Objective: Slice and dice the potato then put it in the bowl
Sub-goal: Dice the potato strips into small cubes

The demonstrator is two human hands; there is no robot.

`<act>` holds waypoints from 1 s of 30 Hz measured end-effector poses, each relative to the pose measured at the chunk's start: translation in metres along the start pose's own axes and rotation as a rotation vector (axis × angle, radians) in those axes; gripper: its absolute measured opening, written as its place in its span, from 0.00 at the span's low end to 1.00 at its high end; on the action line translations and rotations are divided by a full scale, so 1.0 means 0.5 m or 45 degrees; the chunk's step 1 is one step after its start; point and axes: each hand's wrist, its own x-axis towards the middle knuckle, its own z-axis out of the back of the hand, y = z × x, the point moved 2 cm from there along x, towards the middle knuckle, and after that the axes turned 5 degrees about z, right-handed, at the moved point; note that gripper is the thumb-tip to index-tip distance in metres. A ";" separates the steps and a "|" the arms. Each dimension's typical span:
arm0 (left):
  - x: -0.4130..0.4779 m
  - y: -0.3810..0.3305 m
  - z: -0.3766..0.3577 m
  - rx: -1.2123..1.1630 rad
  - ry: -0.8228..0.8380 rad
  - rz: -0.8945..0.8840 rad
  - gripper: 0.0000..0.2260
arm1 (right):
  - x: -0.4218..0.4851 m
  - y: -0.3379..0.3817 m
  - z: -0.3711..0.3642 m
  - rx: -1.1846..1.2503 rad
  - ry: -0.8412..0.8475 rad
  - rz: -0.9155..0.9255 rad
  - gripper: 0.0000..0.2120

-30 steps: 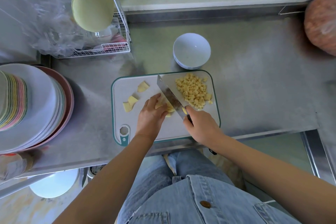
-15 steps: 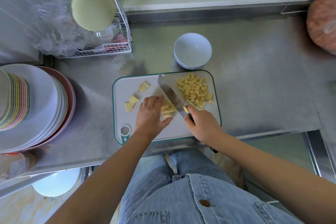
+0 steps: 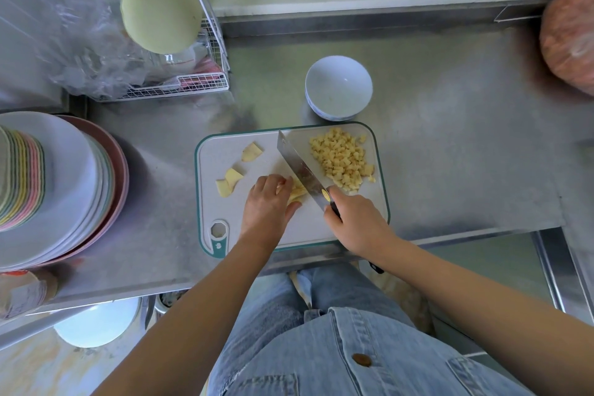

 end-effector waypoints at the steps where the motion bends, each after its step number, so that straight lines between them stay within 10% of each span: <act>1: 0.000 0.000 -0.002 0.018 -0.006 -0.016 0.19 | 0.001 0.000 -0.001 -0.010 0.004 0.002 0.05; 30: 0.001 0.011 -0.021 -0.039 -0.097 -0.035 0.15 | 0.006 -0.007 -0.016 0.137 0.019 0.024 0.03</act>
